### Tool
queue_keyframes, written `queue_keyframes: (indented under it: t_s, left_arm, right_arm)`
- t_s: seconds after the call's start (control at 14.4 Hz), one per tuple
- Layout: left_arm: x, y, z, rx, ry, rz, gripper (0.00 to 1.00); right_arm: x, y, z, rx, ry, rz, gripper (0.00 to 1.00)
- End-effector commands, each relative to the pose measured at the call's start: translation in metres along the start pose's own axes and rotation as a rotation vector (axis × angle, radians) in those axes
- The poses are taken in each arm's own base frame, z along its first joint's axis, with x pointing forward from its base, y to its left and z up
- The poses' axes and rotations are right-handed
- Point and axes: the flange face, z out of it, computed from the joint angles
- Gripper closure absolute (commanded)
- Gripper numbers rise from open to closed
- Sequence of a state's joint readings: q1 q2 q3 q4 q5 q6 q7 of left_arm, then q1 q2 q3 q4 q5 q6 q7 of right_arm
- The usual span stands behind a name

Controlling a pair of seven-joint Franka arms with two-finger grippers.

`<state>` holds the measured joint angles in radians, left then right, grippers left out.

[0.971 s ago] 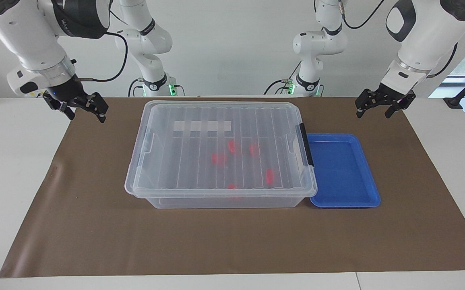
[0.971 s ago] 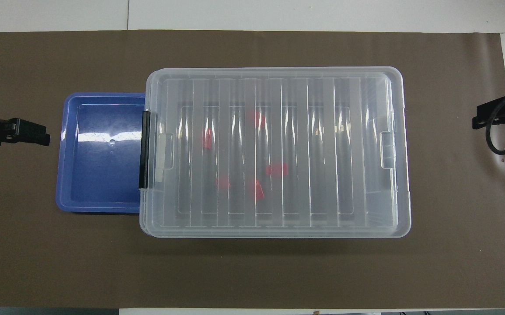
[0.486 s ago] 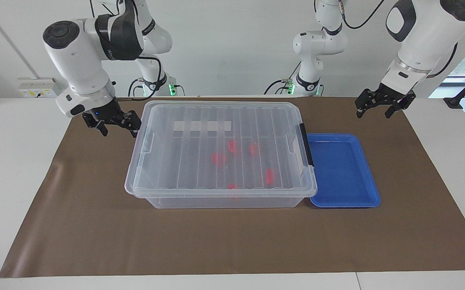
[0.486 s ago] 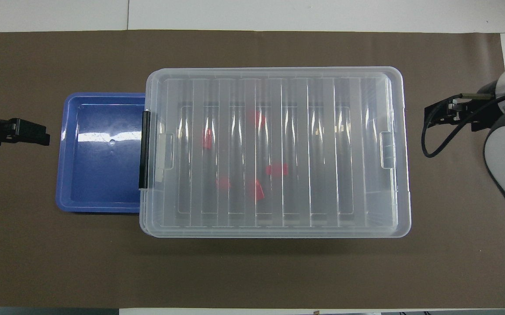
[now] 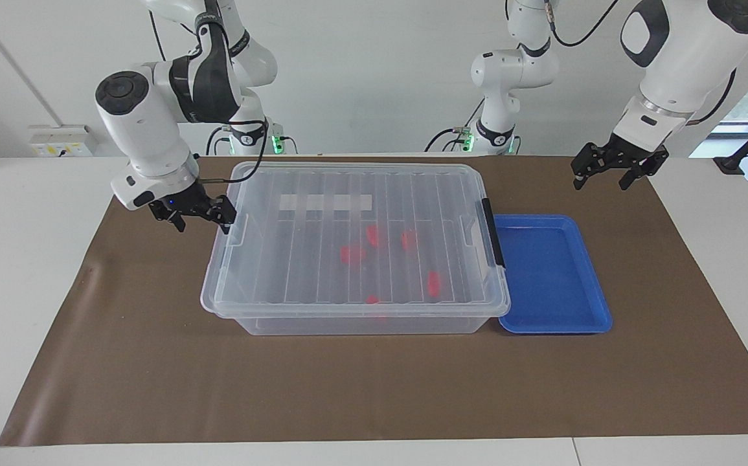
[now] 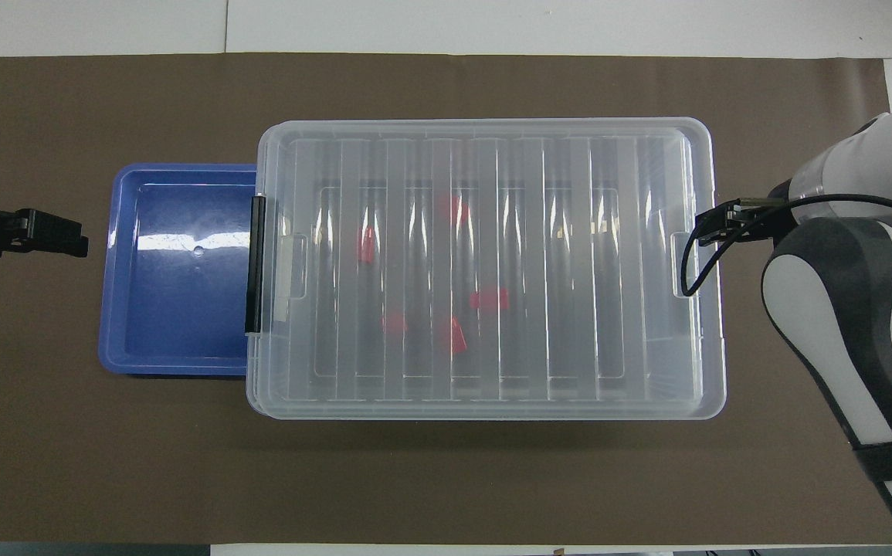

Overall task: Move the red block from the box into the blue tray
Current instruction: 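Reach the right gripper to the edge of the clear lid, then slide the clear lid away from the blue tray with the right gripper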

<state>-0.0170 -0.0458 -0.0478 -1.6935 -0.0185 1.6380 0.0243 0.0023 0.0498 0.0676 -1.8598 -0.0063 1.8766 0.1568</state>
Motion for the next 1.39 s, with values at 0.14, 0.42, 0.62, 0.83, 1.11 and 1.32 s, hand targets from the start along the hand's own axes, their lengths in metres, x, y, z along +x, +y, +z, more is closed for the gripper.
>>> queue_keyframes:
  t_s: [0.14,0.42,0.62,0.83,1.11,1.32]
  left_arm:
    - [-0.002,-0.003,-0.003,-0.004,-0.004,0.004,0.0]
    - [-0.003,-0.003,-0.004,-0.004,-0.004,0.004,0.0]
    - [-0.002,-0.003,-0.003,-0.004,-0.005,0.004,0.0]
    - [-0.002,-0.003,-0.003,-0.004,-0.005,0.004,0.0]
    - [-0.003,-0.002,-0.003,-0.004,-0.011,0.004,0.0]
    - [-0.003,-0.001,-0.003,-0.004,-0.005,0.004,0.0]
  right_arm:
    - [-0.008,-0.003,0.019,0.008,0.007,-0.005,0.0]
    - [-0.012,0.007,0.032,0.006,-0.003,-0.009,0.0]
    - [-0.012,0.013,0.037,0.004,-0.011,-0.01,0.0]
    - [-0.01,0.026,0.036,0.004,-0.009,0.007,0.0]
    - [-0.007,0.043,0.038,0.006,0.02,-0.039,0.0]
    - [-0.005,0.061,0.039,0.006,0.02,-0.063,0.0]
